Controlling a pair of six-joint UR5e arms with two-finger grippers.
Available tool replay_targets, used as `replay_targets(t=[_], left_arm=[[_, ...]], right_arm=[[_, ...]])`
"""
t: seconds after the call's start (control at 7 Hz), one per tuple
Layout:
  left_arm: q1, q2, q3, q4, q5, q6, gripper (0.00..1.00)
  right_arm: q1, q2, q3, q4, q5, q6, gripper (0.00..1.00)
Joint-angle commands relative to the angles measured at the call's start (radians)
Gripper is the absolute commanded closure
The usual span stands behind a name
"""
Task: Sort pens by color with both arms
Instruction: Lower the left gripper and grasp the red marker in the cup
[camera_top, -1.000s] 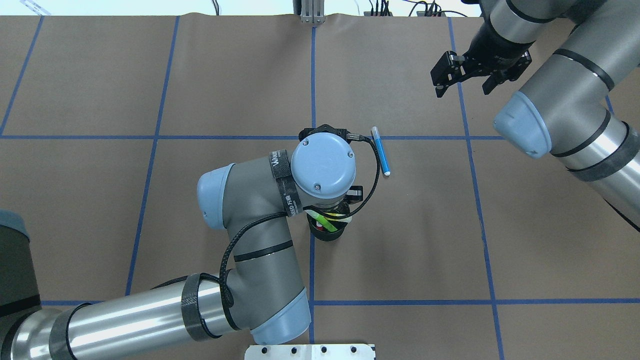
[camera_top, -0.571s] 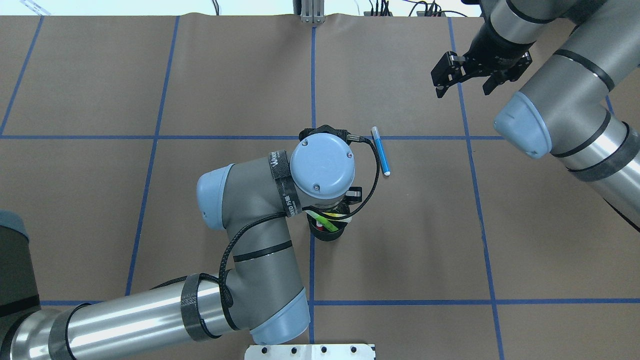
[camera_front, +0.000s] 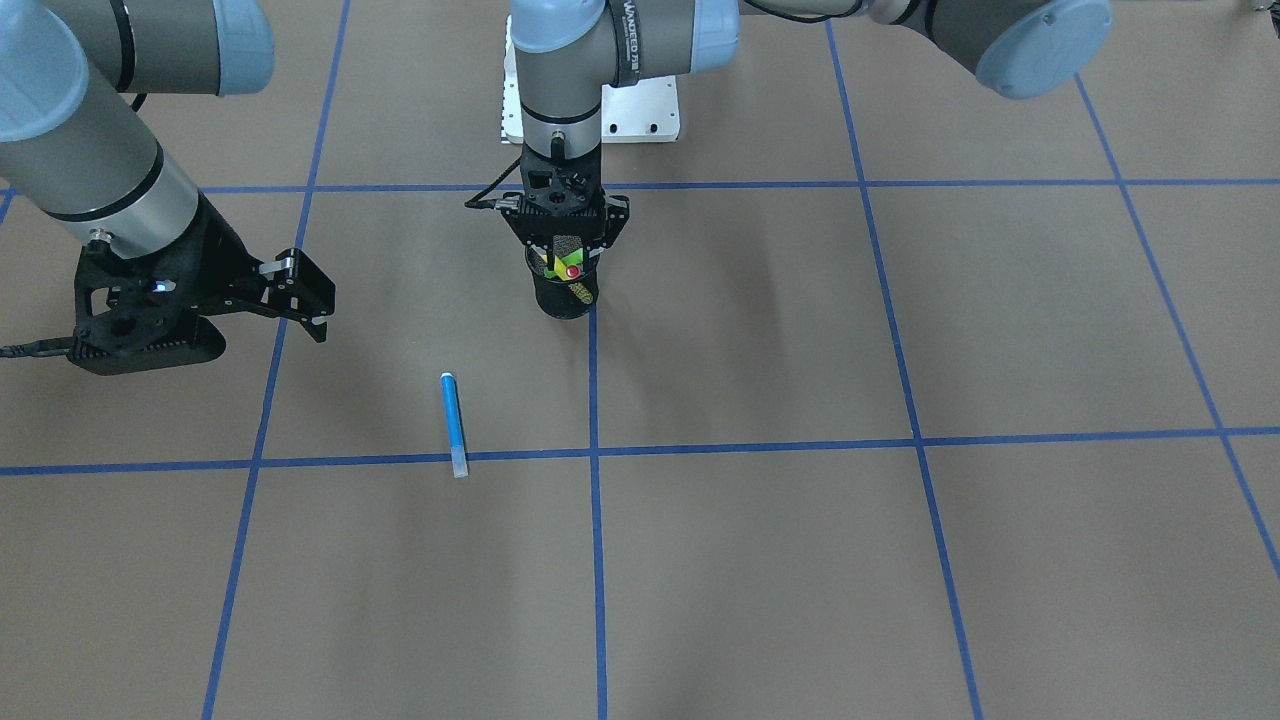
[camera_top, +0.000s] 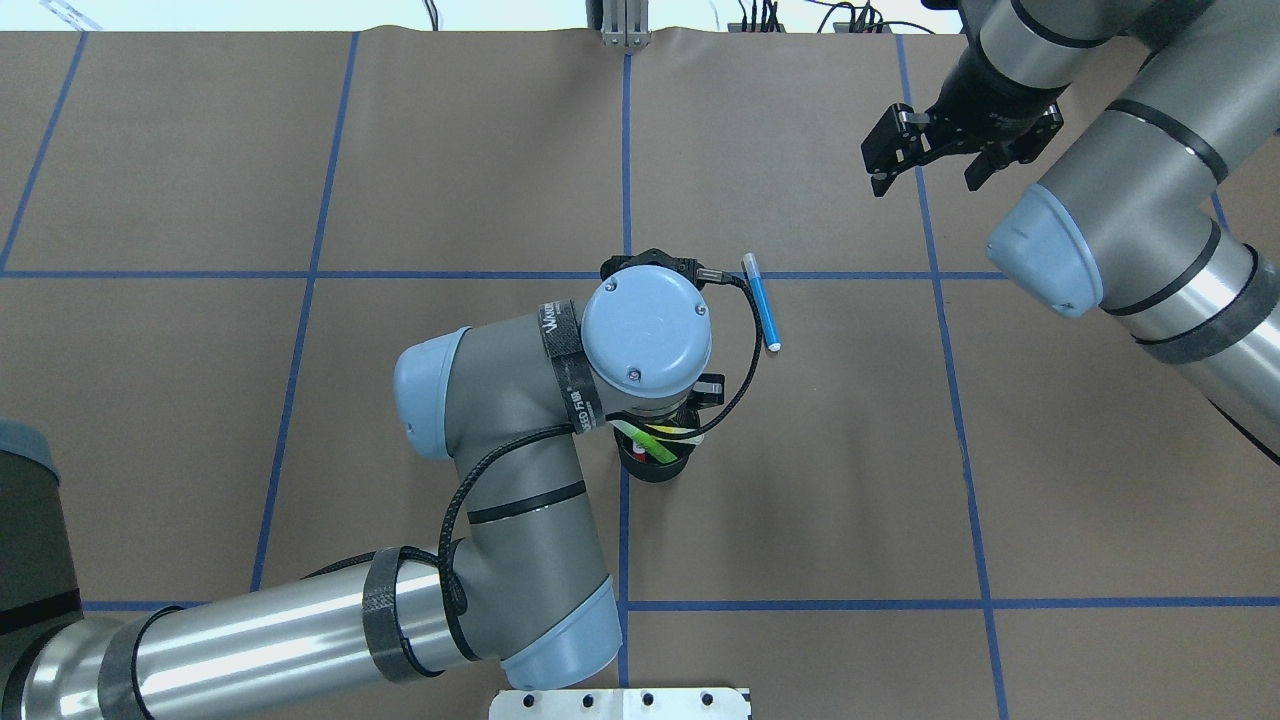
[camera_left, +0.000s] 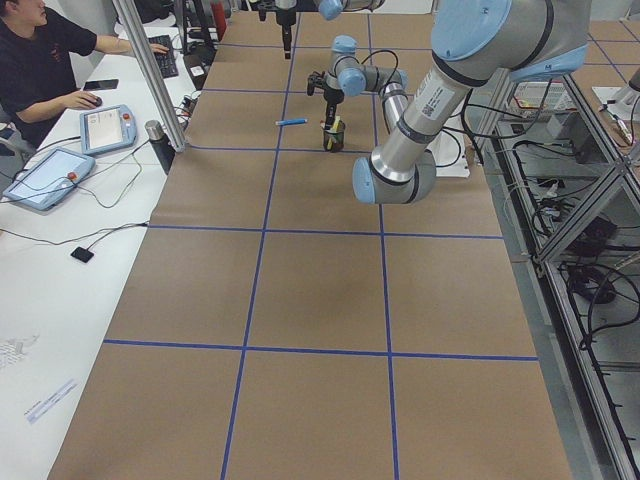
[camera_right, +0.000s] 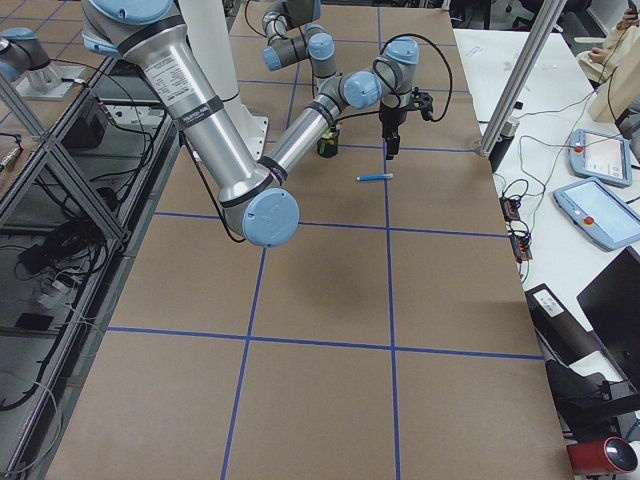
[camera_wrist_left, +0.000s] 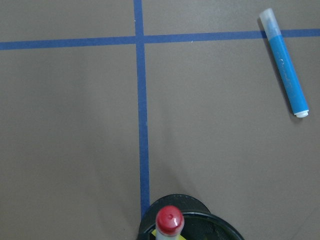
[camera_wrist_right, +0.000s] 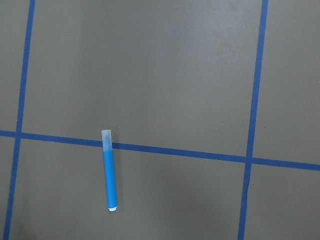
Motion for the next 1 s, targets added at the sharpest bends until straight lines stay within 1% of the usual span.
replay_targets(t=[0.0,0.29,0.43,0.86], left_arm=[[-0.002,0.000,0.000,0.002,0.000,0.025,0.55],[-0.003,0.001,0.000,0.002,0.002,0.025,0.53],[-0.003,0.001,-0.002,0.004,0.002,0.023,0.49],[-0.018,-0.002,-0.003,0.002,0.005,0.023,0.49]], right_arm=[[0.000,0.000,0.001,0.000,0.000,0.000,0.01],[0.000,0.000,0.001,0.000,0.000,0.000,0.01],[0.000,0.000,0.001,0.002,-0.002,0.000,0.01],[-0.002,-0.005,0.000,0.005,-0.002,0.000,0.01]])
